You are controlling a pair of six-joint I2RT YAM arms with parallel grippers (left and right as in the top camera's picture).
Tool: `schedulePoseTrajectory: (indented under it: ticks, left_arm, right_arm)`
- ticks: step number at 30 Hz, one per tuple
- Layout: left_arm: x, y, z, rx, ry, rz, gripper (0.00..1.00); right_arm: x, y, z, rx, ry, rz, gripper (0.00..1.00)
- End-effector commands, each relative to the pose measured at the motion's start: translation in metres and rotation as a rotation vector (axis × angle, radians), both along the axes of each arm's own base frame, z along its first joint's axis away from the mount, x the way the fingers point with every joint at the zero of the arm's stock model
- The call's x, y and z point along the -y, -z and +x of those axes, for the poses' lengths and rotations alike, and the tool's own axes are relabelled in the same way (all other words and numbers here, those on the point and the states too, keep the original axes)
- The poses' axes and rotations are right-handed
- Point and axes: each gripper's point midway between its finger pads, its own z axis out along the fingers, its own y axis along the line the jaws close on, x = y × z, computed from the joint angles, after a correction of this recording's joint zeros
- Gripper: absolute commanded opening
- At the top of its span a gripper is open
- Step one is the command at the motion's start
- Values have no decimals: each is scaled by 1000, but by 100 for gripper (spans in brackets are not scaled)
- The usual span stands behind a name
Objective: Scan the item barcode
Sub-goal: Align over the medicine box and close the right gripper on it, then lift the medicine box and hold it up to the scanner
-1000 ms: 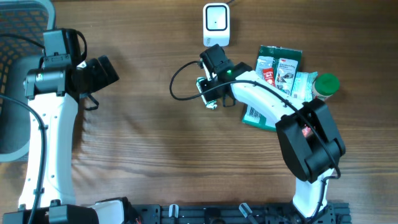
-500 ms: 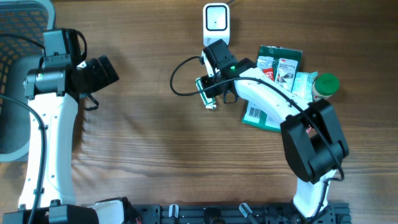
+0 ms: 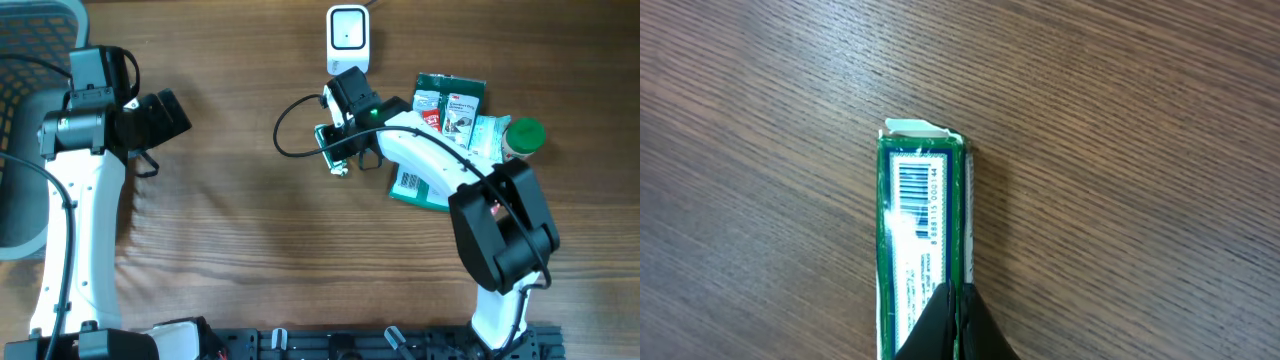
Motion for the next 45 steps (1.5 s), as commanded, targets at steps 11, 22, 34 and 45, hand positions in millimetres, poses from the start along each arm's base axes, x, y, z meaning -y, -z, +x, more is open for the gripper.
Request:
schedulePoseTrajectory:
  ticks: [11, 22, 34, 45]
  left_arm:
    - [-1, -3, 3, 11, -3, -3, 100]
    - [-1, -3, 3, 11, -3, -3, 100]
    - [-1, -3, 3, 11, -3, -3, 100]
    - [-1, -3, 3, 11, -3, -3, 100]
  right_arm:
    - [-2, 13, -11, -45, -18, -7, 4]
    - [10, 27, -9, -12, 10, -47, 4]
    - [39, 26, 11, 15, 88, -74, 4]
    - [17, -91, 31, 124, -15, 25, 59]
